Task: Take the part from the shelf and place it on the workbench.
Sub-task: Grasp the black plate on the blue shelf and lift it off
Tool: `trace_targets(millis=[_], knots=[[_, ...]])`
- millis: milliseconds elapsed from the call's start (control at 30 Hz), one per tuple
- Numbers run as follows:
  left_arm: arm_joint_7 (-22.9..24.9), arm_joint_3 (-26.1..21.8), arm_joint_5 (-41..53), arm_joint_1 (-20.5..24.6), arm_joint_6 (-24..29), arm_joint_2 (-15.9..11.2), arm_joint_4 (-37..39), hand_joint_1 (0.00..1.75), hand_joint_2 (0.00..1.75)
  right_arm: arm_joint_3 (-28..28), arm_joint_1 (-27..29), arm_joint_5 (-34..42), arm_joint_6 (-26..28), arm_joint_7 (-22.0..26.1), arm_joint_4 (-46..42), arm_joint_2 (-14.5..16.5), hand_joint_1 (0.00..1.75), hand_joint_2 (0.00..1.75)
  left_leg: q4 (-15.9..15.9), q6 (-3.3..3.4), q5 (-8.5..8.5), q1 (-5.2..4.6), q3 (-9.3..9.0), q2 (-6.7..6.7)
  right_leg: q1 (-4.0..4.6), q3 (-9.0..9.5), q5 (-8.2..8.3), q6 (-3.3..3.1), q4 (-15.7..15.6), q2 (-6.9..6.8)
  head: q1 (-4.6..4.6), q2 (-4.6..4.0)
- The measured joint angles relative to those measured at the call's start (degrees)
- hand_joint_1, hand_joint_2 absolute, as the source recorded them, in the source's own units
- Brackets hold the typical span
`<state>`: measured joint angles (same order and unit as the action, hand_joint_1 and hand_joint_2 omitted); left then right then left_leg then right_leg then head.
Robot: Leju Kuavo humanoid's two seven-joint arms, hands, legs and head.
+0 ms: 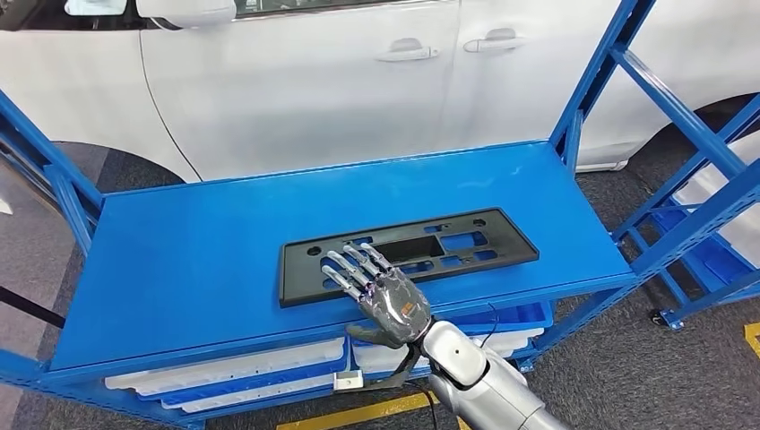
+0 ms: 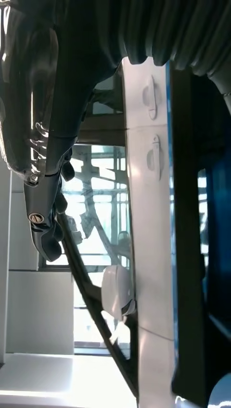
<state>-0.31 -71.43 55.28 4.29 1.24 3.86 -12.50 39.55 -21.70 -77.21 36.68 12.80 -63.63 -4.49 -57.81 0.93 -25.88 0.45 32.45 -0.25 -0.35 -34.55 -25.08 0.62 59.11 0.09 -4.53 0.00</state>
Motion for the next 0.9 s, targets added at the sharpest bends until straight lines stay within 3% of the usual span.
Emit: trace_targets(millis=[100,167,267,300,333,367,467,533,633,667,700,800,833,867,900], knots=[[-0.2,0.0,0.0,0.0,0.0,0.0,0.0,0.0,0.0,0.5,-1.0,-1.9,0.5,-1.7,3.1,0.1,0.0,1.75,0.1,-0.94,-0.19,0.01,-0.01,0.03,0.14,0.34,-0.04,-0.75,-1.1,0.12,0.01,0.0],[-0.5,0.0,0.2,0.0,0.1,0.0,0.0,0.0,0.0,0.6,-1.7,-2.8,1.0,-2.7,5.2,0.5,0.0,1.75,-1.7,-1.42,-1.62,0.02,0.62,0.06,-0.19,0.74,0.11,-1.43,-1.7,0.07,0.0,0.0],[-0.7,0.0,0.4,0.0,0.2,0.1,0.0,0.0,0.0,0.6,-2.9,-2.6,1.8,-2.9,8.2,1.2,0.0,1.75,-12.3,-1.96,-6.69,0.2,5.54,0.07,-0.24,1.06,0.06,-1.94,-1.9,-0.04,-0.01,0.0],[-0.7,0.0,0.4,-0.1,0.2,0.1,0.0,0.0,0.0,0.6,-3.1,-2.4,2.0,-2.8,9.0,1.4,0.0,1.75,-15.4,-2.11,-7.57,0.25,7.12,0.07,-0.2,1.11,0.01,-1.98,-1.9,-0.04,0.0,0.0],[-0.7,0.0,0.4,-0.1,0.2,0.1,0.0,0.0,0.0,0.6,-3.3,-2.2,2.2,-2.7,9.6,1.5,0.0,1.75,-16.4,-2.21,-7.32,0.27,7.78,0.07,-0.18,1.21,-0.05,-1.99,-1.9,-0.02,-0.01,0.0],[-0.7,0.0,0.5,-0.2,0.2,0.1,0.0,0.0,0.0,0.6,-3.5,-1.9,2.3,-2.6,10.1,1.7,0.0,1.75,-15.2,-2.22,-5.97,0.29,7.31,0.07,-0.18,1.37,-0.14,-1.95,-1.9,0.02,-0.01,0.0],[-0.7,0.0,0.6,0.0,0.3,0.0,0.0,0.0,0.0,0.5,-4.2,-1.4,2.4,-2.6,11.5,2.3,0.0,1.75,-3.8,-1.79,-0.35,0.27,2.1,0.06,-0.08,1.81,-0.54,-1.44,-1.6,0.2,0.0,0.0],[-0.8,0.0,0.8,0.1,0.3,0.0,0.0,0.0,0.0,0.4,-5.1,-1.9,2.5,-3.6,12.8,2.8,0.0,1.75,-0.2,-1.26,0.53,0.11,0.5,0.0,0.11,1.7,-0.64,-0.89,-1.4,0.3,0.0,0.0],[-1.1,0.0,1.1,0.1,0.1,0.0,0.0,0.0,0.0,0.0,-7.1,-4.1,2.9,-7.1,16.0,3.7,0.0,1.75,0.2,-0.25,0.76,0.15,0.47,0.02,0.11,1.5,-0.81,0.0,-1.2,0.35,0.0,0.0],[-1.1,0.0,1.1,0.1,0.0,0.0,0.0,0.0,0.0,-0.2,-7.9,-5.4,3.0,-9.0,17.4,4.0,0.0,1.75,0.4,0.12,0.93,0.24,0.43,0.05,0.07,1.01,-1.65,0.28,-0.1,0.31,0.0,0.0],[-1.2,0.0,1.3,0.2,-0.1,0.0,0.0,0.0,0.0,-0.5,-8.9,-6.9,3.1,-11.1,18.9,4.2,0.0,1.75,0.5,0.44,1.08,0.31,0.42,0.09,-0.01,-0.09,-3.13,0.52,2.3,0.26,0.0,0.0],[-1.2,0.0,1.6,0.3,-0.1,0.0,0.0,0.0,0.0,-1.3,-11.8,-10.9,3.4,-17.7,24.2,4.8,0.0,1.75,0.5,0.77,1.19,0.18,0.64,0.12,-0.17,-5.51,-8.1,0.9,13.6,0.18,0.01,0.0],[-1.2,0.0,1.7,0.3,-0.1,-0.1,0.0,0.0,0.0,-1.6,-12.6,-11.6,3.5,-19.4,25.9,5.0,0.0,1.75,0.5,0.78,1.2,0.13,0.64,0.11,-0.17,-6.43,-8.25,0.89,15.4,0.18,0.01,0.0],[-1.2,0.1,1.8,0.3,-0.1,-0.1,0.0,0.0,0.0,-1.8,-13.5,-12.1,3.5,-20.4,27.5,5.2,0.0,1.75,0.5,0.77,1.19,0.1,0.57,0.08,-0.16,-6.19,-7.22,0.78,14.8,0.18,0.01,0.0],[-1.2,0.1,1.8,0.3,-0.1,-0.1,0.0,0.0,0.0,-2.0,-14.2,-12.3,3.5,-21.1,28.7,5.3,0.0,1.75,0.5,0.75,1.18,0.06,0.45,0.05,-0.1,-4.78,-5.3,0.53,12.0,0.18,0.01,0.0]])
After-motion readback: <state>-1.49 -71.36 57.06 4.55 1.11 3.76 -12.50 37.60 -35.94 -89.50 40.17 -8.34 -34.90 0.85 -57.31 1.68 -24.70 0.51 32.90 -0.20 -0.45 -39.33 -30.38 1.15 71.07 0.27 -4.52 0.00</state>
